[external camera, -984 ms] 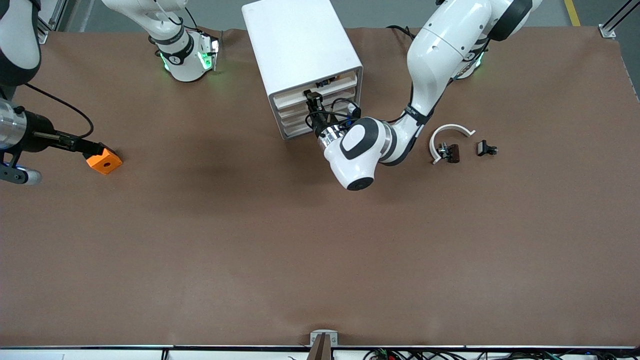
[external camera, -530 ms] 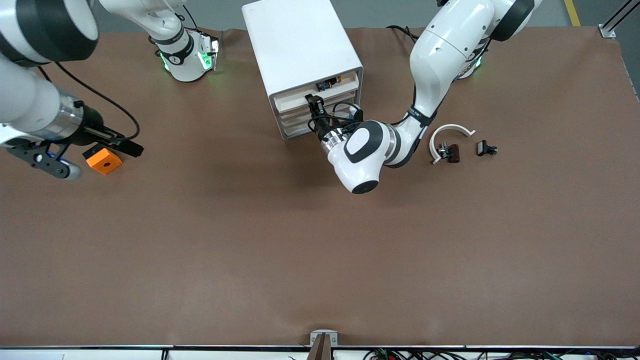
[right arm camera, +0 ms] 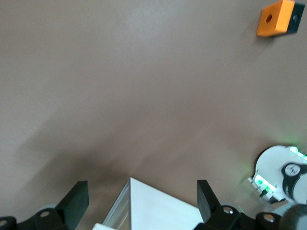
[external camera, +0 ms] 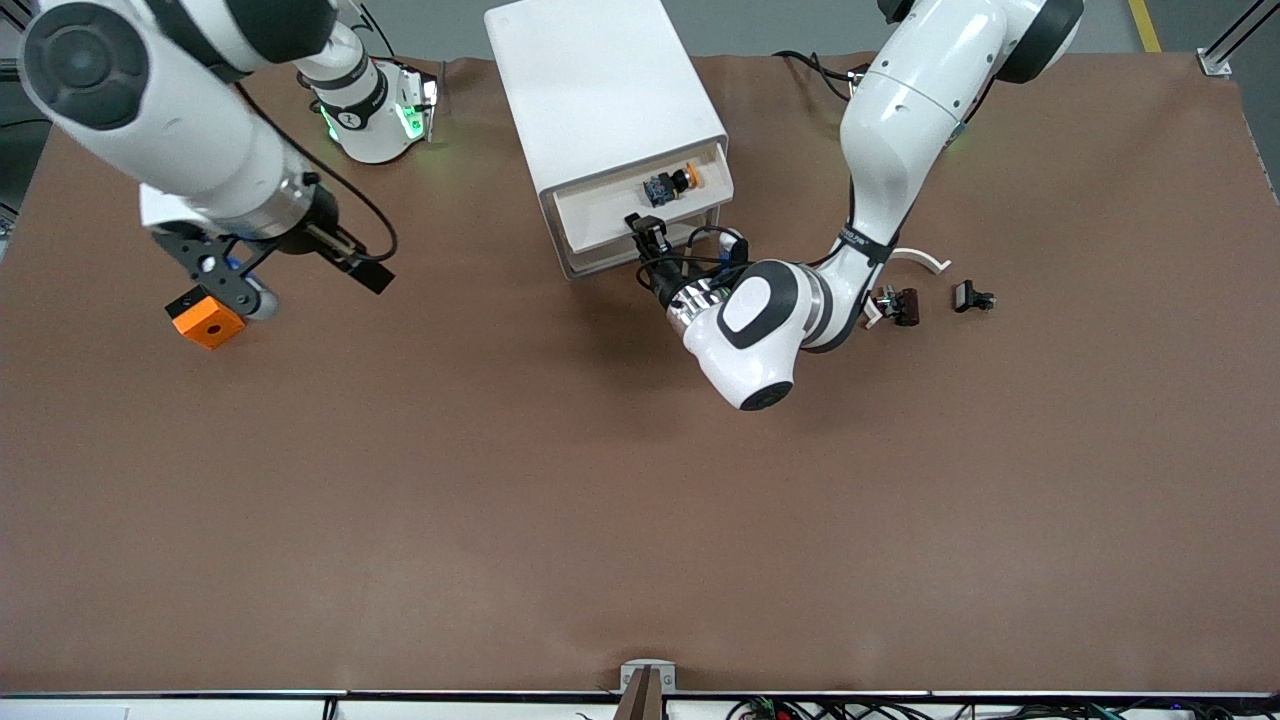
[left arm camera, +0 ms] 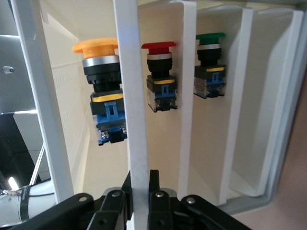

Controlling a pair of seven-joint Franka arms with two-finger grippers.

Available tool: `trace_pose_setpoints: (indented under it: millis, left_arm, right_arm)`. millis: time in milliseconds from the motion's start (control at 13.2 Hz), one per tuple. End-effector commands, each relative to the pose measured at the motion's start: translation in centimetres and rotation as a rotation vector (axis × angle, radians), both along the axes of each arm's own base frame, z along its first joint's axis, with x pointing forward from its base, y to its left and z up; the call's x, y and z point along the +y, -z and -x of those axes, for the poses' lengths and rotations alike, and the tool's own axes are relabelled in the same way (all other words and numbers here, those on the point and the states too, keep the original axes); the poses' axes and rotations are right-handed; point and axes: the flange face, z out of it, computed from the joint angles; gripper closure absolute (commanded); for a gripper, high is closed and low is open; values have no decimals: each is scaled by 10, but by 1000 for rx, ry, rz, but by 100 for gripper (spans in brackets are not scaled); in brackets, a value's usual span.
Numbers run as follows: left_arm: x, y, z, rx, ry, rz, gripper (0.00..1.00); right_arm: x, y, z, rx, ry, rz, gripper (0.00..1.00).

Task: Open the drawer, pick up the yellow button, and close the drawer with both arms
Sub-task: 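Pull the drawer open with the left gripper while the right gripper approaches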

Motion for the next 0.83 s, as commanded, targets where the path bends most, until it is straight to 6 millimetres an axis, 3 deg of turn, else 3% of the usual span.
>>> trace_pose_setpoints:
  millis: [0, 378, 454, 681, 757]
  left_arm:
    - [14, 15, -27, -78, -68, -27, 100]
    - [26, 12, -46, -129, -116, -15, 100]
    - [30, 11, -51, -139, -123, -5, 92]
    - [33, 1, -59, -181, -118, 37, 3]
    - [37, -7, -68, -198, -129, 49, 0]
  right_arm:
    - [33, -4, 16, 3, 84, 19, 0]
    - [78, -3, 40, 24, 182, 15, 0]
    - [87, -4, 46, 21, 197, 20, 0]
    - [129, 1, 71, 15, 216, 38, 0]
    - [143, 5, 78, 8, 224, 40, 0]
